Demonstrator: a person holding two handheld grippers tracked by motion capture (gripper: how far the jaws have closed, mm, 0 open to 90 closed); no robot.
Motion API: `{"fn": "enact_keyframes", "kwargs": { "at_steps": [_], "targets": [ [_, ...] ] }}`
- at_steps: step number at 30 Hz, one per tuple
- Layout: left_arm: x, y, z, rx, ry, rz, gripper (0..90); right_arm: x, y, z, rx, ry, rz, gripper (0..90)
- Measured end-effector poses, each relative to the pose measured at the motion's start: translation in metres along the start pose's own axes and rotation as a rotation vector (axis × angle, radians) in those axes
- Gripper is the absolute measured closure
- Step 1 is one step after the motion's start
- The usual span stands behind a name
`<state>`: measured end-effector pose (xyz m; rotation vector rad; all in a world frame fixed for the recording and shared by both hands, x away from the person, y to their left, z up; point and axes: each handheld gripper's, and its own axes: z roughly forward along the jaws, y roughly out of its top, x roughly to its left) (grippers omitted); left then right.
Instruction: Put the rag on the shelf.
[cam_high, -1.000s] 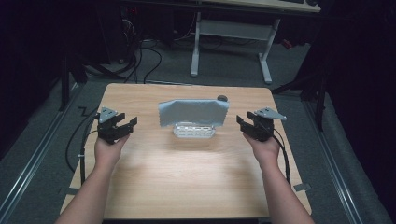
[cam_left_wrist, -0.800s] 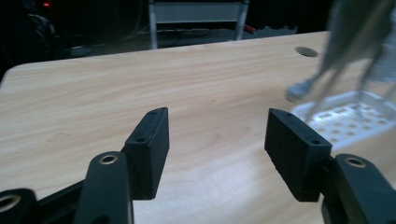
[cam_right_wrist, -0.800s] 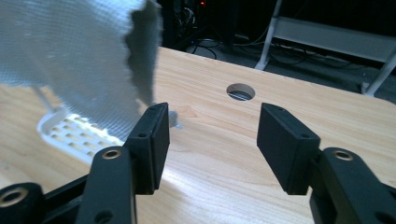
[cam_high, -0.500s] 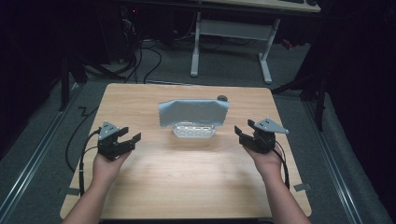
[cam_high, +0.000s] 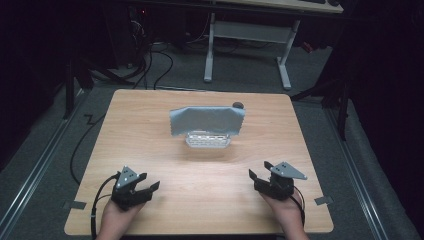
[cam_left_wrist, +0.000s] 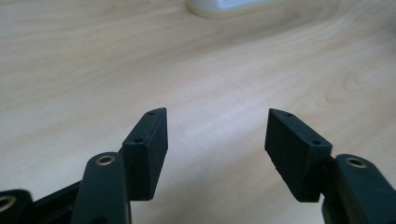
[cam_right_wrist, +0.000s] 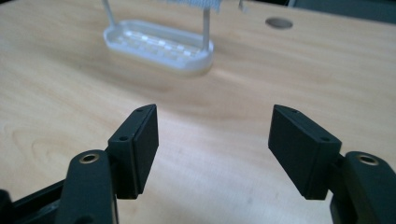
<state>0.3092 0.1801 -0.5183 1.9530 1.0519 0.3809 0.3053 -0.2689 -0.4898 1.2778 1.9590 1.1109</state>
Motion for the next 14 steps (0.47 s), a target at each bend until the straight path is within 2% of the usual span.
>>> {"fn": "enact_keyframes", "kwargs": {
  "at_steps": [2,3,4,5,6,8,10,12,14],
  "targets": [
    [-0.002,-0.003,-0.001,0.009,-0.004,0.005,40.4,0.002,-0.006,-0.002,0.006,-0.001,0.004,31.5],
    [-0.006,-0.006,-0.002,0.027,-0.020,0.019,40.3,0.006,-0.022,-0.007,0.013,-0.011,0.006,32.6],
    [-0.006,-0.006,-0.002,0.025,-0.018,0.030,40.3,0.008,-0.029,-0.007,0.038,-0.003,0.005,33.9],
    [-0.006,-0.006,-0.002,0.025,-0.018,0.030,40.6,0.008,-0.029,-0.007,0.038,-0.003,0.005,33.9],
    [-0.004,-0.005,-0.001,0.031,-0.013,0.051,40.8,0.009,-0.032,-0.005,0.085,0.014,-0.015,32.2],
    [0.001,-0.005,0.003,0.043,-0.027,0.028,40.8,0.010,-0.031,-0.004,0.072,-0.005,-0.041,33.1],
    [0.003,-0.005,0.004,0.046,-0.032,0.019,40.8,0.008,-0.030,-0.003,0.071,-0.005,-0.041,32.9],
    [0.005,-0.005,0.004,0.046,-0.034,0.010,40.8,0.007,-0.029,-0.001,0.067,0.000,-0.020,32.9],
    [0.006,-0.005,0.002,0.043,-0.037,0.000,40.8,0.006,-0.029,-0.002,0.055,0.001,-0.036,33.3]
  ]
}}
